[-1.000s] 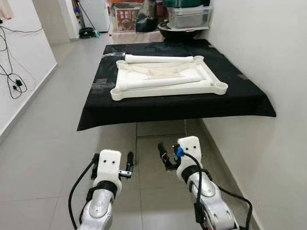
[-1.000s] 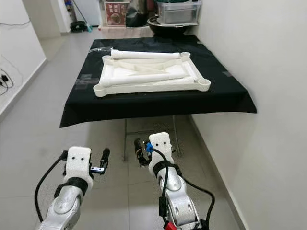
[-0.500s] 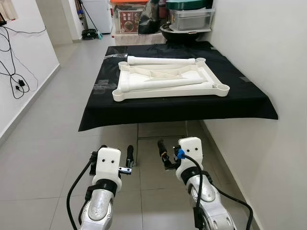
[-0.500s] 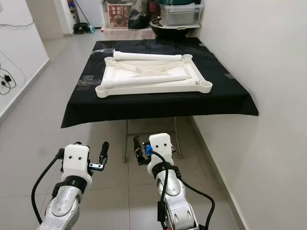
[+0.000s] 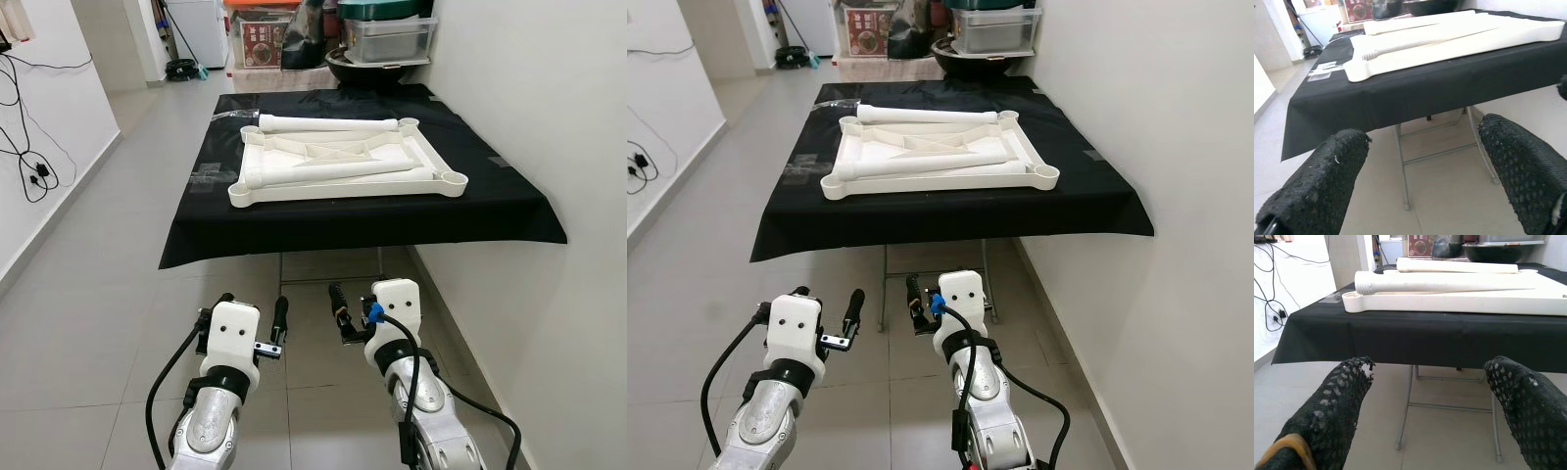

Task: Building children table

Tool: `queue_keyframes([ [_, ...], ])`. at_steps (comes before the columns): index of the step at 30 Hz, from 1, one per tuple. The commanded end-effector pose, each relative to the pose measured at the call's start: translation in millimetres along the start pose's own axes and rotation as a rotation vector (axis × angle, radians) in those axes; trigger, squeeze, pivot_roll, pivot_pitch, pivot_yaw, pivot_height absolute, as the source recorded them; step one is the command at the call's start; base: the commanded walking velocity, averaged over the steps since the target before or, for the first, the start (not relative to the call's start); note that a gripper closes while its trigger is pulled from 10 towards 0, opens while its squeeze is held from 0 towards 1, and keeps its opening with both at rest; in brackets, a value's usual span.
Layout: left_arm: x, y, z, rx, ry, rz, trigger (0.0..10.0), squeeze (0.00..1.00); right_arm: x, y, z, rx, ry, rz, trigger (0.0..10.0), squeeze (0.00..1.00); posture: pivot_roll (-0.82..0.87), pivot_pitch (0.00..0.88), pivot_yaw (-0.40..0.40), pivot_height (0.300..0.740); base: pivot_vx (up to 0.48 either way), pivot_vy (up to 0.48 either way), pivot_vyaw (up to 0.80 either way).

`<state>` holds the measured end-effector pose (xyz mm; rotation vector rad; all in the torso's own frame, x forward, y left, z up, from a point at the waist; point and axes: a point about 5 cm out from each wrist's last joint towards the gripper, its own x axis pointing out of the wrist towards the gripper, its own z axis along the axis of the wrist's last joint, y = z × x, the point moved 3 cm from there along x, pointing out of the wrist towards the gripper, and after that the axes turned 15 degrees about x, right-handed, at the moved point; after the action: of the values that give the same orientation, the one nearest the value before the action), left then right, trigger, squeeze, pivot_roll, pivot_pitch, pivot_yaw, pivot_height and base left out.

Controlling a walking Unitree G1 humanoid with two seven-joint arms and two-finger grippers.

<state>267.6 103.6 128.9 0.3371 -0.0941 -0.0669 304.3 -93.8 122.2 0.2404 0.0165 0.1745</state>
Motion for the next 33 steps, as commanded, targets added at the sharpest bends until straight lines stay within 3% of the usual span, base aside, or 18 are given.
queue_keyframes([
  [1, -0.9, 1.6, -1.9, 0.006, 0.002, -0.002, 10.0, 0.00, 0.1, -0.7, -2.3, 0.012, 0.004, -0.008, 10.0, 0.00, 0.04, 0.000, 0.008, 0.740, 0.000, 0.000, 0.00],
  [33, -0.2, 2.0, -1.4, 0.004, -0.006, -0.008, 10.0, 0.00, 0.9, 2.5, 3.2, 0.002, -0.032, 0.000, 10.0, 0.00, 0.04, 0.000, 0.009, 0.740, 0.000, 0.000, 0.00],
])
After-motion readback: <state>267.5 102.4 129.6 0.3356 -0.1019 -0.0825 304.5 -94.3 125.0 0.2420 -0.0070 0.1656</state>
